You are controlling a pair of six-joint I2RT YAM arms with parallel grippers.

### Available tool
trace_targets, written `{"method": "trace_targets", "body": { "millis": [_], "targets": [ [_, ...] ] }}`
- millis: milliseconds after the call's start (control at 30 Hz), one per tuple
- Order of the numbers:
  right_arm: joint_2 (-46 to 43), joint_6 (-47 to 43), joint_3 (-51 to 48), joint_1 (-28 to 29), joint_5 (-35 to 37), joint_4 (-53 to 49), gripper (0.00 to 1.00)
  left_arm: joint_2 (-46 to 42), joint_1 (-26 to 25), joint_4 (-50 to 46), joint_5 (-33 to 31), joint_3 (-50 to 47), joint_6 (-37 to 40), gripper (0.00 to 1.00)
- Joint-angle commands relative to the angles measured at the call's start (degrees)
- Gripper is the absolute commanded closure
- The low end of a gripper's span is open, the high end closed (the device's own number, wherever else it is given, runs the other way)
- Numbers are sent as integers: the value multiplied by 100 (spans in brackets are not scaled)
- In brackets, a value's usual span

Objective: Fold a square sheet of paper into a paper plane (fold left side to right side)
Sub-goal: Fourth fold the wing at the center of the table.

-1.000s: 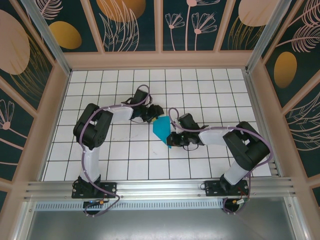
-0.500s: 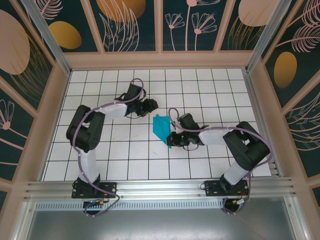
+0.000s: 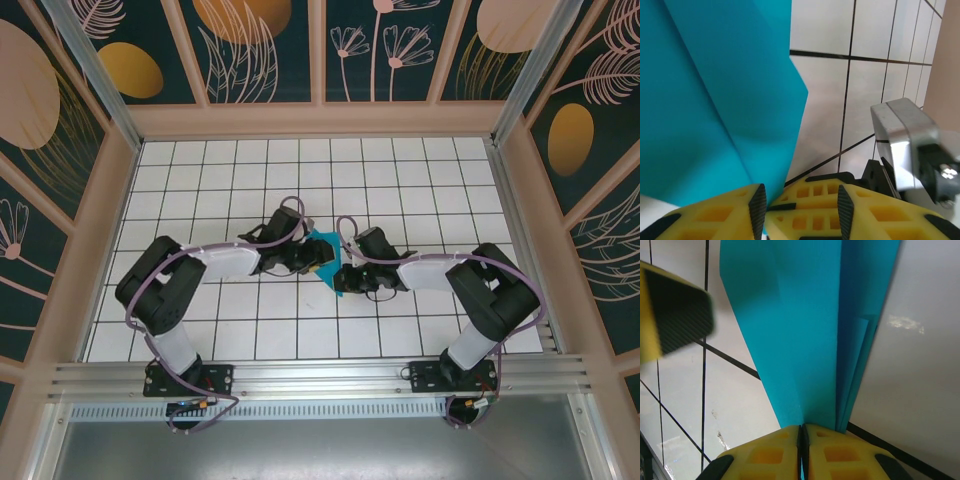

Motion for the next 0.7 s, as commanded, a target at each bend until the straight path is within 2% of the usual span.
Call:
{"method": "trace_targets", "body": {
  "millis": [0, 500, 667],
  "targets": [
    [280, 60, -297, 90, 333, -774, 87, 218, -41, 625, 23, 34, -525, 58],
    [350, 17, -285, 97, 327, -760, 87, 830, -183, 824, 247, 169, -871, 60],
    [362, -18, -250, 107, 389, -872, 87, 1031, -170, 344, -40, 415, -663, 60]
  ]
}}
